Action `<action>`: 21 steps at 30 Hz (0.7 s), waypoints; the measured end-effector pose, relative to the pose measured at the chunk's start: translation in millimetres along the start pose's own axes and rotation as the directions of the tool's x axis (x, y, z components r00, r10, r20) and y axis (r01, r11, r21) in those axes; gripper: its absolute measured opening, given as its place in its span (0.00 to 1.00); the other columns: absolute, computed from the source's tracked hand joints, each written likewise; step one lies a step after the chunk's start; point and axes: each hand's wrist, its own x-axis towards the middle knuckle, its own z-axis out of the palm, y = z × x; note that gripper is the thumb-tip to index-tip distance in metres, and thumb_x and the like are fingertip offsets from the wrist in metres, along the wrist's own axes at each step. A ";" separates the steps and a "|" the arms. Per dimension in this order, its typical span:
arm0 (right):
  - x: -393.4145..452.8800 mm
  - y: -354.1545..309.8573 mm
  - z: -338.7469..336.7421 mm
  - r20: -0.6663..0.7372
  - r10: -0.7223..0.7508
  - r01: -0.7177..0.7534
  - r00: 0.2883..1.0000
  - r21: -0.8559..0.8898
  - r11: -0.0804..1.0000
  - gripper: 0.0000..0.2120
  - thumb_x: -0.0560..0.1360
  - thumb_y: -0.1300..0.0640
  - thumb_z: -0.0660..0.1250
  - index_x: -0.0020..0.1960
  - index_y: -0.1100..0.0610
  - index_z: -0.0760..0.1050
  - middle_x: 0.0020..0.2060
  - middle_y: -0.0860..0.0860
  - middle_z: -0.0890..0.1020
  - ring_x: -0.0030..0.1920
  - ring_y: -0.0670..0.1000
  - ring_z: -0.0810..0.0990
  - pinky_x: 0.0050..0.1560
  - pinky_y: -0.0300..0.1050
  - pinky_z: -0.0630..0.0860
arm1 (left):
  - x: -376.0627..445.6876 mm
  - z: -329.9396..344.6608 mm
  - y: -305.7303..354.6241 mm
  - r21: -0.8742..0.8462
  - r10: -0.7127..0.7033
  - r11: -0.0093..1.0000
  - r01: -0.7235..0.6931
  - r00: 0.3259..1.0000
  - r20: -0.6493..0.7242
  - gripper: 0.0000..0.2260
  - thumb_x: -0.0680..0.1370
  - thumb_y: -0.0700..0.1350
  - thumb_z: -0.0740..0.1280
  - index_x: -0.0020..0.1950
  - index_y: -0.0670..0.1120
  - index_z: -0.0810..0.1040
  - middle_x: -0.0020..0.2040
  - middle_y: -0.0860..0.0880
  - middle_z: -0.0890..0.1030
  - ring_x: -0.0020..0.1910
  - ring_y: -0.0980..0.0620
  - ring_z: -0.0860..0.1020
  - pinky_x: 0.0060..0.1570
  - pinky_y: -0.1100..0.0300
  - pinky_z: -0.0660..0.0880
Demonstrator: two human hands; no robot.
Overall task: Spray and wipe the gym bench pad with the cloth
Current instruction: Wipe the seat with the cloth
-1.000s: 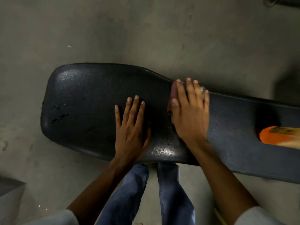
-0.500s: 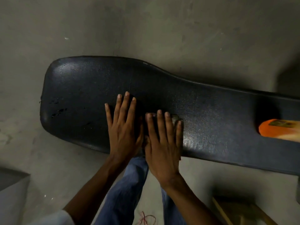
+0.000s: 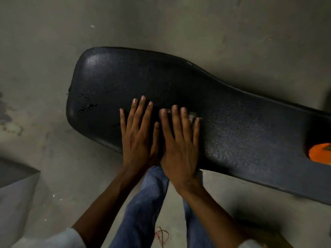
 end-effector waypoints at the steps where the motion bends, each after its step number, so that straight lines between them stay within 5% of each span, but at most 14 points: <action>1: 0.8 -6.5 -0.1 0.023 -0.070 0.071 0.997 -0.025 0.997 0.52 0.79 0.34 0.66 0.89 0.52 0.40 0.88 0.57 0.45 0.88 0.60 0.45 0.86 0.68 0.51 | -1.8 -3.5 -3.8 -0.015 -0.019 1.000 0.019 1.000 -0.006 0.24 0.87 0.50 0.57 0.80 0.39 0.69 0.83 0.39 0.66 0.84 0.41 0.60 0.83 0.33 0.52; 3: -3.5 -8.2 -2.3 -0.013 -0.131 0.132 0.991 0.083 0.988 0.47 0.82 0.39 0.66 0.89 0.51 0.42 0.88 0.56 0.48 0.88 0.58 0.48 0.86 0.66 0.52 | -4.9 -11.1 -12.2 -0.053 -0.067 0.996 0.066 0.997 -0.022 0.23 0.87 0.48 0.57 0.80 0.39 0.69 0.82 0.40 0.66 0.84 0.42 0.61 0.82 0.33 0.54; 5: -7.7 5.0 -8.7 -0.107 -0.105 0.133 0.989 0.304 0.943 0.30 0.89 0.48 0.55 0.88 0.50 0.49 0.88 0.53 0.54 0.88 0.55 0.51 0.87 0.61 0.52 | -7.1 -18.2 -14.5 -0.079 -0.113 0.991 0.108 0.992 -0.059 0.23 0.87 0.47 0.57 0.80 0.38 0.69 0.82 0.40 0.67 0.84 0.43 0.61 0.83 0.35 0.54; 7: -5.2 26.5 -16.1 -0.160 -0.011 0.081 0.987 0.438 0.895 0.25 0.91 0.50 0.46 0.86 0.51 0.55 0.87 0.52 0.58 0.88 0.54 0.54 0.87 0.58 0.51 | -11.4 -17.9 -0.8 -0.100 -0.108 0.990 0.099 0.990 -0.087 0.22 0.87 0.46 0.57 0.80 0.37 0.69 0.82 0.40 0.66 0.85 0.42 0.60 0.84 0.36 0.53; 11: 24.0 57.1 -16.9 -0.204 0.117 -0.016 0.972 0.442 0.897 0.23 0.89 0.57 0.55 0.83 0.56 0.67 0.84 0.56 0.66 0.86 0.58 0.60 0.85 0.67 0.57 | -35.4 7.8 45.9 -0.137 0.088 0.987 -0.082 0.995 0.042 0.24 0.89 0.49 0.53 0.81 0.38 0.67 0.83 0.39 0.64 0.85 0.42 0.58 0.83 0.37 0.55; 14: 43.9 53.8 -15.0 -0.196 0.068 0.027 0.978 0.446 0.895 0.22 0.88 0.58 0.56 0.82 0.59 0.69 0.83 0.58 0.68 0.85 0.58 0.62 0.85 0.67 0.58 | -55.6 25.0 37.9 0.099 0.149 0.981 -0.165 0.977 0.150 0.25 0.89 0.52 0.51 0.85 0.42 0.61 0.86 0.43 0.60 0.86 0.45 0.57 0.82 0.39 0.59; 21: 60.1 -18.1 -20.0 -0.192 -0.061 0.145 0.980 0.464 0.874 0.23 0.88 0.57 0.58 0.82 0.58 0.69 0.83 0.58 0.68 0.86 0.58 0.61 0.87 0.62 0.55 | -75.1 -24.0 -30.4 0.210 -0.169 0.963 0.167 0.986 -0.008 0.27 0.87 0.48 0.56 0.85 0.39 0.59 0.85 0.39 0.60 0.85 0.39 0.56 0.83 0.35 0.55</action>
